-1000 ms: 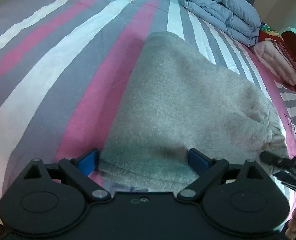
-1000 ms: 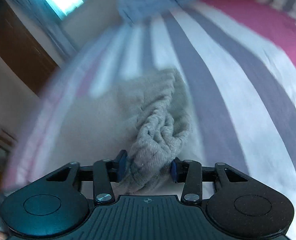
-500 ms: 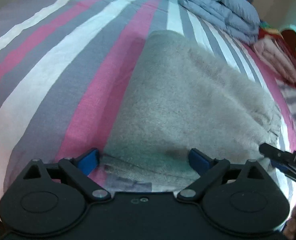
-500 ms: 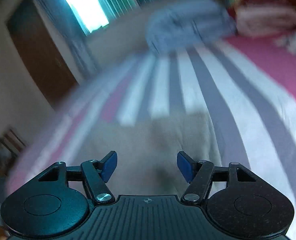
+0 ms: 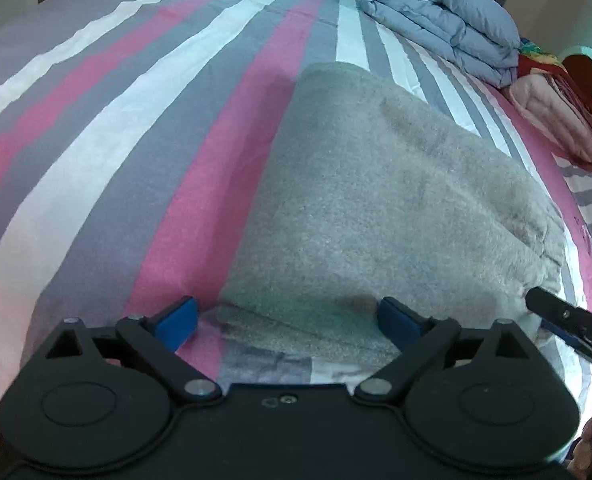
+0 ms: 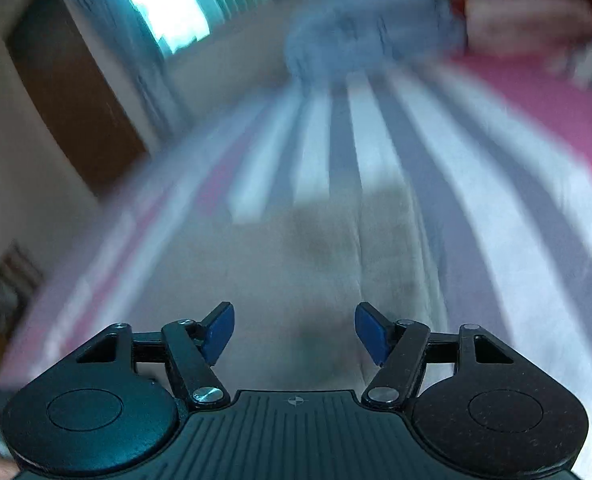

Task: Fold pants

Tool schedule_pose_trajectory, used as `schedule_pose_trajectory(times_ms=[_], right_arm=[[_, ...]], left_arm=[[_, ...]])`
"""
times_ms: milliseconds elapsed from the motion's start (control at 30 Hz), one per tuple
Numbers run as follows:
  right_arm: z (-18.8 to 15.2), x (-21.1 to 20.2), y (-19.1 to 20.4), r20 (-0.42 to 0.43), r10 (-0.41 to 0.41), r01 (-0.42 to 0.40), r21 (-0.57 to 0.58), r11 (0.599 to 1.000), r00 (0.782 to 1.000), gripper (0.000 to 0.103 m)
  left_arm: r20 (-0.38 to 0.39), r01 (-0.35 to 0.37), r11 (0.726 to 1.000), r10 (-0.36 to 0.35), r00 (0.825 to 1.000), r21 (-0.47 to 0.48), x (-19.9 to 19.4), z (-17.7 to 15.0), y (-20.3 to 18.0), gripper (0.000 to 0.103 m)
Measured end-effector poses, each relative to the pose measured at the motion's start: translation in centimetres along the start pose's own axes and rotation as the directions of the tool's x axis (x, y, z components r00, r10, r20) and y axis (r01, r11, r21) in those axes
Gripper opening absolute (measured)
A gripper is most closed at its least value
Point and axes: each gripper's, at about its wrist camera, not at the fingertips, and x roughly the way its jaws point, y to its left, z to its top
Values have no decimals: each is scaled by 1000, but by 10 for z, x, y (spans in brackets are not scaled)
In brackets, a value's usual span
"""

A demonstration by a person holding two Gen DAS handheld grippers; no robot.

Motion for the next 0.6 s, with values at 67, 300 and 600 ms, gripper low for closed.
schedule_pose_trajectory(times_ms=[67,300,600], right_arm=[[-3,-1,-5,20,8,-8,-14,1000,1000,66],[6,-26,6,16,22,-23,40,999,1000,67],[14,-55,9,35,9,-14,148,989,999,93]], left_arm=[[0,-4,1000,4,1000,-6,-1,2,1,90],[12,-25,1000,25,1000,-9,-9,1,-1,90],[52,-86,994,82,995,63,-24,1,-15,90]])
